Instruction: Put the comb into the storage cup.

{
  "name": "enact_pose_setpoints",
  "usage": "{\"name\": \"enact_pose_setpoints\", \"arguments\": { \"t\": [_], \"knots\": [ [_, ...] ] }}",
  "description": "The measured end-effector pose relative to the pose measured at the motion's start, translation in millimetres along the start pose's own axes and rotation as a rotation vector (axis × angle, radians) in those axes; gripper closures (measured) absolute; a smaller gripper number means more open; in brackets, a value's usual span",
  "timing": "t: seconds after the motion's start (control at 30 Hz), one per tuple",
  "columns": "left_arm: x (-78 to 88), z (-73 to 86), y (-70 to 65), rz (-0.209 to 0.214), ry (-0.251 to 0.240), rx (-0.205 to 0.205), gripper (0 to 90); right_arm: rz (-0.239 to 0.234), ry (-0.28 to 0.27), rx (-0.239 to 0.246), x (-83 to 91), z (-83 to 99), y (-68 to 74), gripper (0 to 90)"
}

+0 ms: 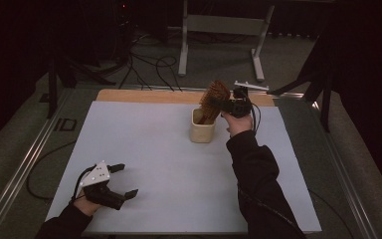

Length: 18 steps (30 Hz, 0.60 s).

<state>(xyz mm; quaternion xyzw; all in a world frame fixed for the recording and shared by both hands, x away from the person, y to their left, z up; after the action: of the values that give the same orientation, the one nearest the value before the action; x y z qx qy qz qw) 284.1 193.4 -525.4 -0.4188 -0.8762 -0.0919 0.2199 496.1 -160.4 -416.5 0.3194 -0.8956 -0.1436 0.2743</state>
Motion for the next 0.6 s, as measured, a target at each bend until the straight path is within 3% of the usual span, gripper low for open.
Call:
{"name": "enact_pose_setpoints", "arguments": {
  "t": [0.33,0.6],
  "knots": [
    [-0.8,0.2,0.2,0.004,0.0,0.002,0.0,-0.015,-0.009,-0.031,1.0,1.4,-9.4,51.4],
    [-1.7,0.4,-0.5,0.01,0.001,0.004,0.0,-0.037,0.001,-0.025,0.9,2.7,-12.4,48.3]
  ]
}}
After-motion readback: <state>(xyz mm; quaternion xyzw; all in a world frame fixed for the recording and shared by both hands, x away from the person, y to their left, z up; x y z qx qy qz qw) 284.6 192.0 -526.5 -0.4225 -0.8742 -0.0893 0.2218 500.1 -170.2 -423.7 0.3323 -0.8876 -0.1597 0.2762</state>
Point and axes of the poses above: each handheld gripper's, and its own axes: x roughly backward along the jaws, z roughly out of its underside, y roughly to its left, the point moved 5 cm from there along -x, roughly forward along the jaws, and after that the axes turned 6 degrees about -z, right-handed, at the moved point
